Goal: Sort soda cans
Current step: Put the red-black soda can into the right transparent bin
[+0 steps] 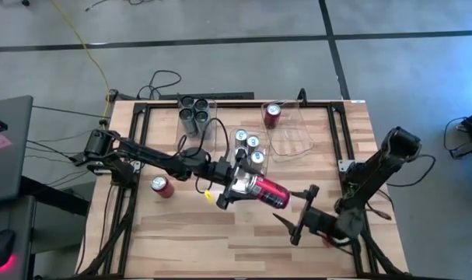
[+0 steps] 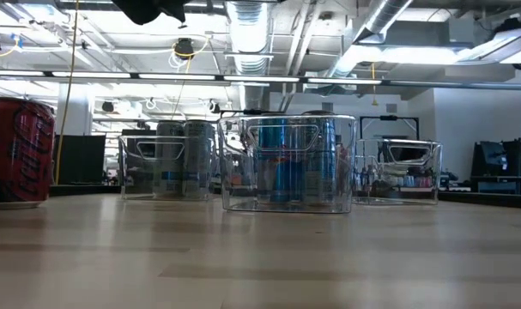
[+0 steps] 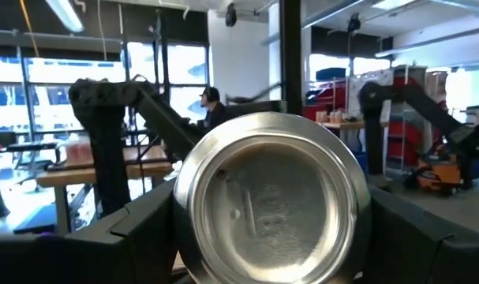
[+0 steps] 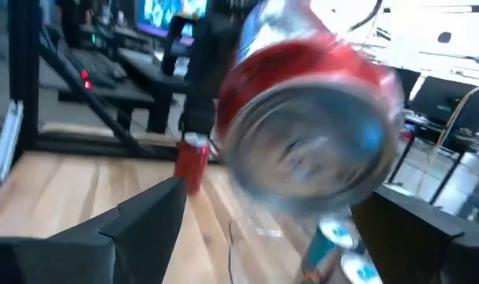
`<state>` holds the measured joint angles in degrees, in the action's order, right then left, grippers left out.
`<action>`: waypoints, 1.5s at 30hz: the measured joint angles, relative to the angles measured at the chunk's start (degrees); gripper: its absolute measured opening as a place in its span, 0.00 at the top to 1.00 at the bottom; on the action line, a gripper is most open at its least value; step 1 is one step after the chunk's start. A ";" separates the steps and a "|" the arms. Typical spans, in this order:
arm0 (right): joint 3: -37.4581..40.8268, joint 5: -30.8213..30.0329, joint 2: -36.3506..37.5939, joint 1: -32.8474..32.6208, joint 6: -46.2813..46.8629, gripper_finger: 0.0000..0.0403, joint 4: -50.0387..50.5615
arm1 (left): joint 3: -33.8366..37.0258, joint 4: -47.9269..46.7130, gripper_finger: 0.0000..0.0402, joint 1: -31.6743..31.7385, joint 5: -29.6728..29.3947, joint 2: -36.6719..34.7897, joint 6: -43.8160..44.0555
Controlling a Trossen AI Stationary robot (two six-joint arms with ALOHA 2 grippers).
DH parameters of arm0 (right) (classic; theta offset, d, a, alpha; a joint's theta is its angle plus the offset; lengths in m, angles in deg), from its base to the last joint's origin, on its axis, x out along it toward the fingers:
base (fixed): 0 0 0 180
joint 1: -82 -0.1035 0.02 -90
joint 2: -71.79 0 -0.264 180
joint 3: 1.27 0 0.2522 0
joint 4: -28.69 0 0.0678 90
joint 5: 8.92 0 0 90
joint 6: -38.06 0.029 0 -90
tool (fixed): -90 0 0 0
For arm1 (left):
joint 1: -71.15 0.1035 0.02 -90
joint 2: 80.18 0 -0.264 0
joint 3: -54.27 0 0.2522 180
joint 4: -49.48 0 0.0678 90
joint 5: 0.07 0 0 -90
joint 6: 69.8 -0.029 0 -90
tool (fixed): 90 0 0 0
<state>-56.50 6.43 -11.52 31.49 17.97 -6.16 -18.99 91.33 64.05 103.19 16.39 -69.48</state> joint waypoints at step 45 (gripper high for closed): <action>0.02 13.16 2.43 5.67 -0.07 0.11 -6.60 | -0.02 -2.73 0.25 -0.43 -0.89 0.22 -3.08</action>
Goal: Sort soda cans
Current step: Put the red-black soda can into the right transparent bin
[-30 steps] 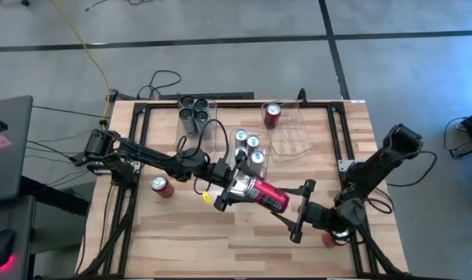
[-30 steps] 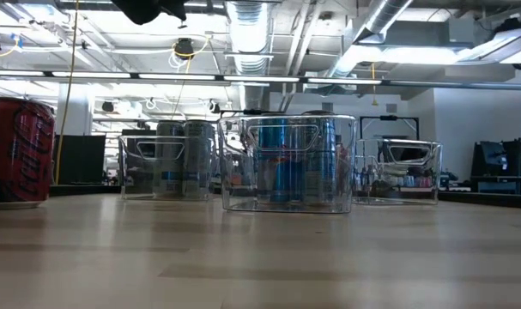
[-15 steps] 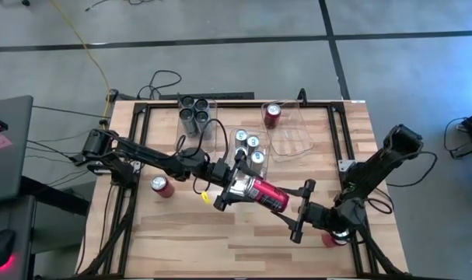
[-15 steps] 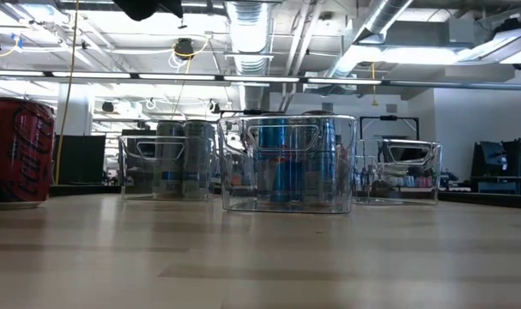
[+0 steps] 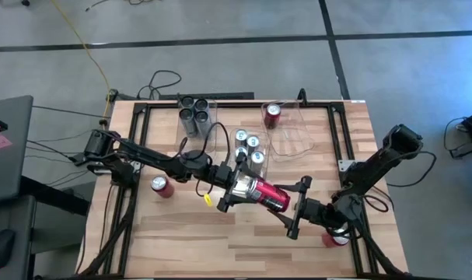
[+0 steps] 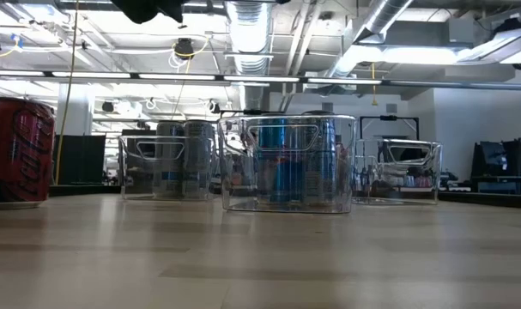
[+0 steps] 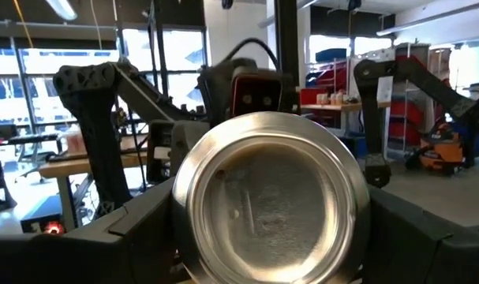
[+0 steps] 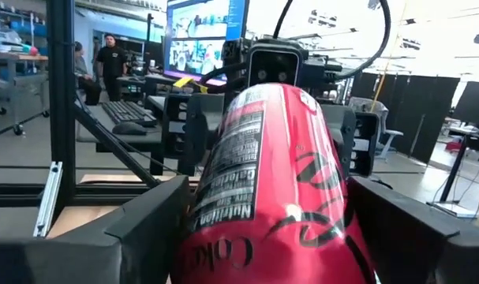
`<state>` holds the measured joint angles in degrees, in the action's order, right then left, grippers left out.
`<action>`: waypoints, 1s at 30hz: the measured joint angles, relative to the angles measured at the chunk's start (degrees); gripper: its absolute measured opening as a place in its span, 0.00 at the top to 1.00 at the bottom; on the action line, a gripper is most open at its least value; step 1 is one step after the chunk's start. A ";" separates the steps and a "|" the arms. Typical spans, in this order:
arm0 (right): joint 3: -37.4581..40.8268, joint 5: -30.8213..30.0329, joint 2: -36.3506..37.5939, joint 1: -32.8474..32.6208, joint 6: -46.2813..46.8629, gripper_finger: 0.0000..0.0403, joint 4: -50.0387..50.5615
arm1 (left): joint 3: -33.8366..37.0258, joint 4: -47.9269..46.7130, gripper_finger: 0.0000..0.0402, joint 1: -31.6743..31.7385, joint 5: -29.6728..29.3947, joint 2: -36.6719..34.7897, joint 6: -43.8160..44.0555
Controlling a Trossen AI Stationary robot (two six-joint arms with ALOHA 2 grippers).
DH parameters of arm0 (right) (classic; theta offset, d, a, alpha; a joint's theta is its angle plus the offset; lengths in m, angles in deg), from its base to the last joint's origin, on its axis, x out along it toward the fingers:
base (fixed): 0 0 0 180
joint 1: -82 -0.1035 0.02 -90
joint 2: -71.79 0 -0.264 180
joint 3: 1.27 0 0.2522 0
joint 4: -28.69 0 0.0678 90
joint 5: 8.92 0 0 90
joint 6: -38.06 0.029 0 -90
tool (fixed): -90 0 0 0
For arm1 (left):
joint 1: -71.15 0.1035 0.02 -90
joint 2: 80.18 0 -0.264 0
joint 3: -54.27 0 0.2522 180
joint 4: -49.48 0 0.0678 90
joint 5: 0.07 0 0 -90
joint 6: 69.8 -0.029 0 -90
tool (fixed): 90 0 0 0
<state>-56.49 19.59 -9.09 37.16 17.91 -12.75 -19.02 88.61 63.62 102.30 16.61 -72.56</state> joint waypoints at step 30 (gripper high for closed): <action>-0.05 0.79 2.93 -1.26 -2.91 0.01 1.71 | 0.07 7.71 0.24 0.00 0.00 -0.09 0.82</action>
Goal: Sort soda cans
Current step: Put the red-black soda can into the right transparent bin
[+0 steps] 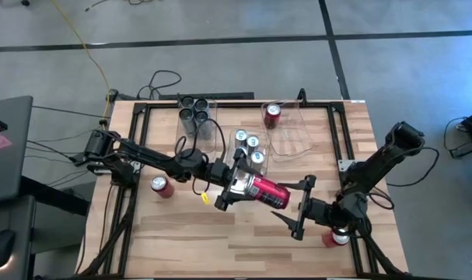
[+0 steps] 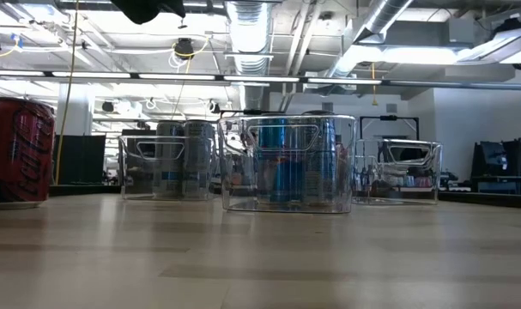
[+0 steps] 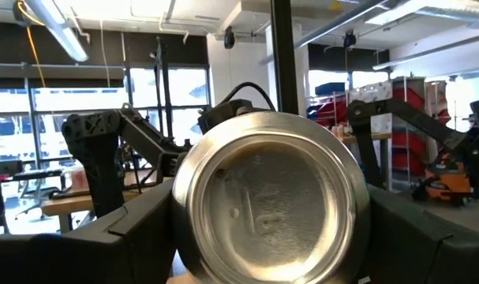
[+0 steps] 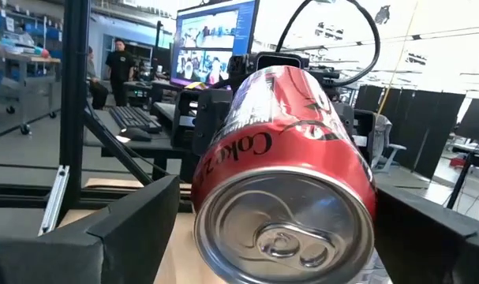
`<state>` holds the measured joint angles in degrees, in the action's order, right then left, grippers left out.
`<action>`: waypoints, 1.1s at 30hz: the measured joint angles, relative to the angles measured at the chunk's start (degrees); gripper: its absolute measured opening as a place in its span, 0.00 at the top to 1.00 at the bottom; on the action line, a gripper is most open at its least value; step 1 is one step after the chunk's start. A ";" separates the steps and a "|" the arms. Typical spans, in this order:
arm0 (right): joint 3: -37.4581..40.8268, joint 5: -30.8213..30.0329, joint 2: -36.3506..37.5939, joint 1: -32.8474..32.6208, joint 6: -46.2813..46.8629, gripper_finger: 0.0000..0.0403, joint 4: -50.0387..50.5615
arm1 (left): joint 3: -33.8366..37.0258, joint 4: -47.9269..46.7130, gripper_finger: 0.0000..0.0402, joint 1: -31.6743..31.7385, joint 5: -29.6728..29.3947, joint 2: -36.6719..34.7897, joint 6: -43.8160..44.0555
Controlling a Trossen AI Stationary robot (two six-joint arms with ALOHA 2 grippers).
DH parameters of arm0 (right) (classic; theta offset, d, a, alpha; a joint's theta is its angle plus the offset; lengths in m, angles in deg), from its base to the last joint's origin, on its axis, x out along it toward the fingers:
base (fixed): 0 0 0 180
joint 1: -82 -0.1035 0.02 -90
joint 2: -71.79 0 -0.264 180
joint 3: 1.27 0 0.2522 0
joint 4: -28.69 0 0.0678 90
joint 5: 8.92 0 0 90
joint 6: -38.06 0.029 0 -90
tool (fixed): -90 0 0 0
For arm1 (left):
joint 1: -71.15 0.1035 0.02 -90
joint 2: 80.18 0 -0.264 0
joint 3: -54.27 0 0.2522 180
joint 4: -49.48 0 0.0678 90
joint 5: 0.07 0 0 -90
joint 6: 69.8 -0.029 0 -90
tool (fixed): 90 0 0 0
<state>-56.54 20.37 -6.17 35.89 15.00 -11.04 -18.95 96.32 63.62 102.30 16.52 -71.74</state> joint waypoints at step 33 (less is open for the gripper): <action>-10.00 -13.82 12.44 -2.98 7.56 0.31 38.62 | 0.10 -30.77 0.14 -0.25 -7.86 -4.43 -6.37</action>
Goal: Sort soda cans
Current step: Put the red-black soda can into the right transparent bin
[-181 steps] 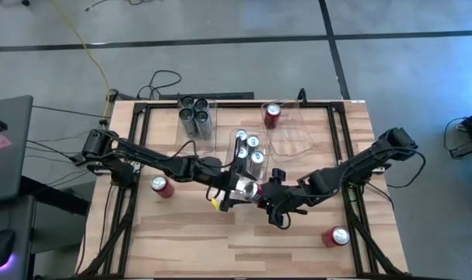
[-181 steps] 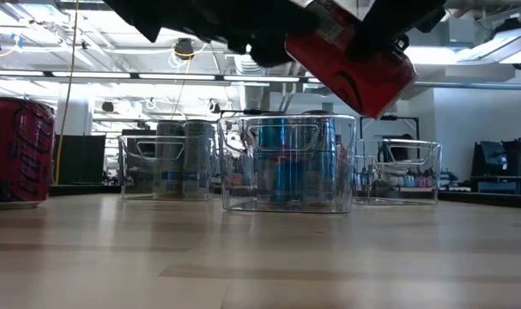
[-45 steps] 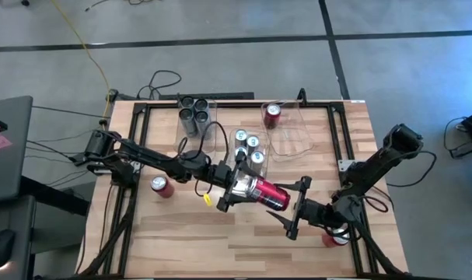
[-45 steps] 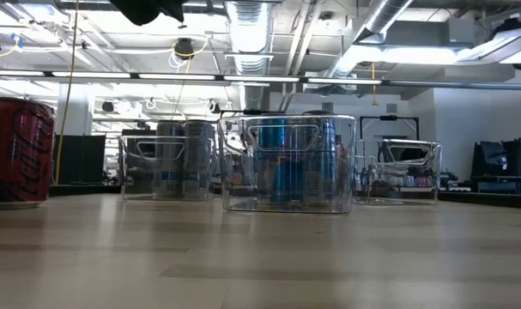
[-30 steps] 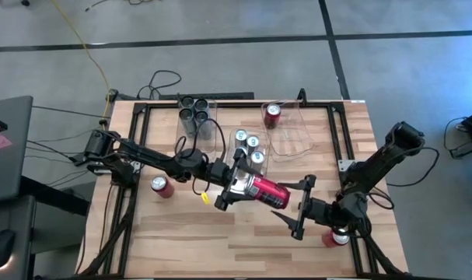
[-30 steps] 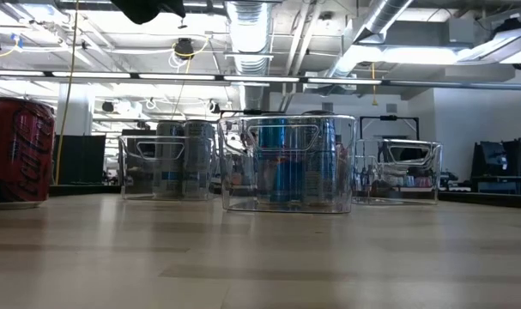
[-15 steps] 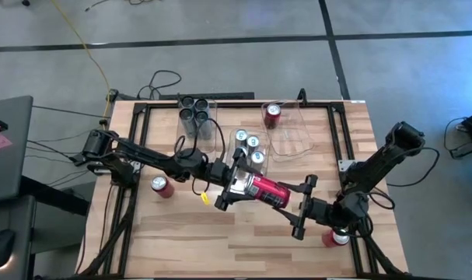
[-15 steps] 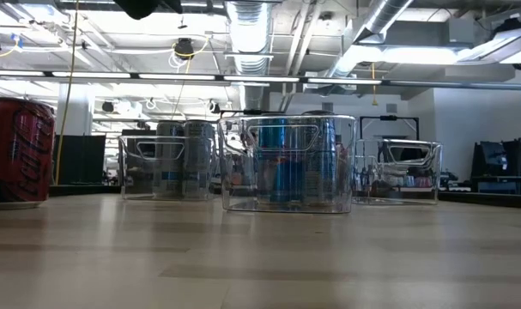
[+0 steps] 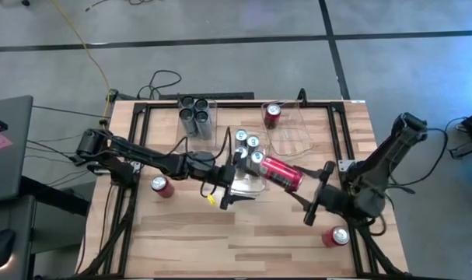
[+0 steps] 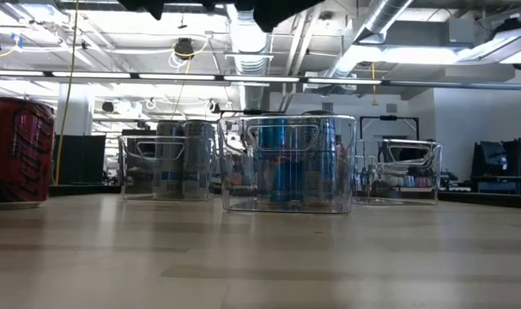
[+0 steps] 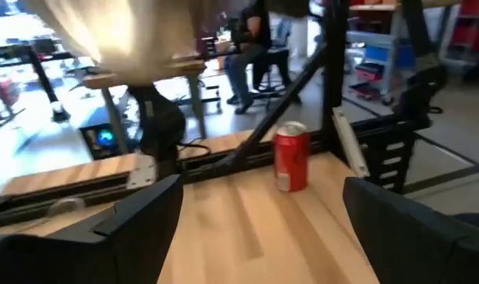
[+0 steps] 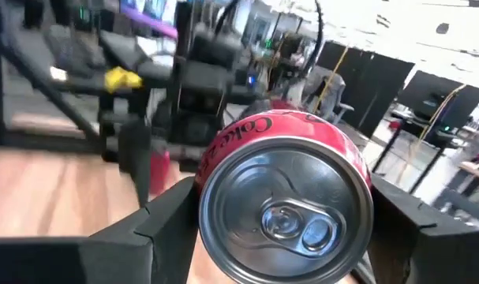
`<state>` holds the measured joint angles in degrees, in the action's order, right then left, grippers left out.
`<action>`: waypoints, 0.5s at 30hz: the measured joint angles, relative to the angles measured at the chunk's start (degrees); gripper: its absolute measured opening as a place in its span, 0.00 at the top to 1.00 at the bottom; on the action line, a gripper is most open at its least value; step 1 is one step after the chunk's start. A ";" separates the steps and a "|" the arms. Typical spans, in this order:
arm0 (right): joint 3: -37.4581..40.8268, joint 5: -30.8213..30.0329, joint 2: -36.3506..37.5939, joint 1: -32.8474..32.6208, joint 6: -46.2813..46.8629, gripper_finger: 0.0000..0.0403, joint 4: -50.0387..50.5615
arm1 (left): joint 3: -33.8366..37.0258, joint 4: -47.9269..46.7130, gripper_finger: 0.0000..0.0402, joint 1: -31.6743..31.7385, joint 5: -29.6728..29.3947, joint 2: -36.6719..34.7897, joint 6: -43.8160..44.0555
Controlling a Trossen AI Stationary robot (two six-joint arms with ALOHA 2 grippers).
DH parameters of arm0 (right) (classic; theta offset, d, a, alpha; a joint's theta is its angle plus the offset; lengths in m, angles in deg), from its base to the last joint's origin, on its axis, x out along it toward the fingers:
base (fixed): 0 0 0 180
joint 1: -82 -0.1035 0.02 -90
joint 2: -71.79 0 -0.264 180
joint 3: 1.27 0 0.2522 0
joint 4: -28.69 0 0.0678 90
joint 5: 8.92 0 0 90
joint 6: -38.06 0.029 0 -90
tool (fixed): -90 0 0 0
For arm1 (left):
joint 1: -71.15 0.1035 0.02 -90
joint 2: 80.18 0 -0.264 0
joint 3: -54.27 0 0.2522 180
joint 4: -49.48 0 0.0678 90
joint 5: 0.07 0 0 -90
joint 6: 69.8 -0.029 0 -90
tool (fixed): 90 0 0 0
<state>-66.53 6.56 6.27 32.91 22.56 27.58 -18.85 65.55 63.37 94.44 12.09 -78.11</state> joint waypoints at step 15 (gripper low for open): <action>-17.96 20.48 15.24 22.01 41.41 0.31 68.89 | -0.10 -22.48 0.15 -2.39 -18.13 -6.72 0.59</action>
<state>-84.49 27.04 21.51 54.93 63.97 96.47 -18.95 43.07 60.98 76.32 5.37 -77.52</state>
